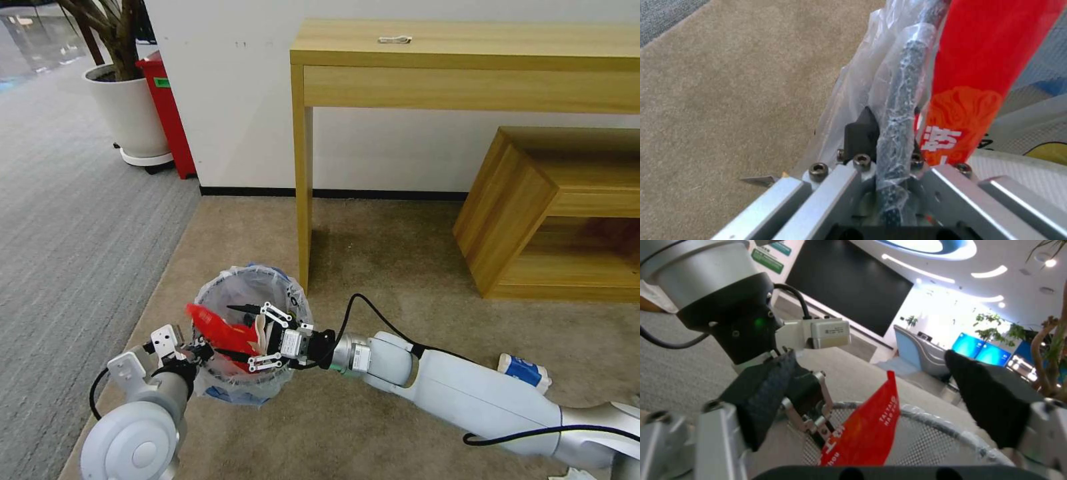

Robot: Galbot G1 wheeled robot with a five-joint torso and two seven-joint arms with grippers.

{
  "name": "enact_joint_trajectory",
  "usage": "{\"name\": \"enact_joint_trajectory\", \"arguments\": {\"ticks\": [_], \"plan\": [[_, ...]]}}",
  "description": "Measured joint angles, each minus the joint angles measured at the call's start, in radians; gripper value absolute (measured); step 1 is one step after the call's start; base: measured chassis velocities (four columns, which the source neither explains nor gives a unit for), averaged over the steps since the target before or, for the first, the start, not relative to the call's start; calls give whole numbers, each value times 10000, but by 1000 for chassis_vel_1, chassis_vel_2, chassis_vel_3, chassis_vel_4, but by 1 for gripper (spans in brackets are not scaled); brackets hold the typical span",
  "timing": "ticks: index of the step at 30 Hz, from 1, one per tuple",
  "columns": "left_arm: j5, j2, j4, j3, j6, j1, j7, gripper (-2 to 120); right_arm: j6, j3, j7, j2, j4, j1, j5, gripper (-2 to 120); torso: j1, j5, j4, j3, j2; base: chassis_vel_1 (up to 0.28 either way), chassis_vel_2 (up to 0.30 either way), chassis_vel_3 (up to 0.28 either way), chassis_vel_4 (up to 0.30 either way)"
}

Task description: Pick up the trash bin and place the garbage on the floor into it.

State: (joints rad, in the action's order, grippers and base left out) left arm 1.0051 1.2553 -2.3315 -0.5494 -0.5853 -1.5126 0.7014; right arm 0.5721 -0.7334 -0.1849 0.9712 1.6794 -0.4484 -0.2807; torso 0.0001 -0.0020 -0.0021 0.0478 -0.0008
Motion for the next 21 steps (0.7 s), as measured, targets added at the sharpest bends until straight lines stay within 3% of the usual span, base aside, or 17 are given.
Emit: {"name": "enact_joint_trajectory", "arguments": {"ticks": [7,13,21], "plan": [[-7,2,0,9,7,-11,0,0,9,164,-4,-74,11,-67,39,92,0,0,0,0,0,0,0,0,0],[-54,59,23,58,9,-31,0,0,39,373,-8,-171,84,-129,52,86,0,0,0,0,0,0,0,0,0],[-58,11,213,-27,10,-43,0,0,-87,857,208,-333,351,-351,-127,86,0,0,0,0,0,0,0,0,0]]}}
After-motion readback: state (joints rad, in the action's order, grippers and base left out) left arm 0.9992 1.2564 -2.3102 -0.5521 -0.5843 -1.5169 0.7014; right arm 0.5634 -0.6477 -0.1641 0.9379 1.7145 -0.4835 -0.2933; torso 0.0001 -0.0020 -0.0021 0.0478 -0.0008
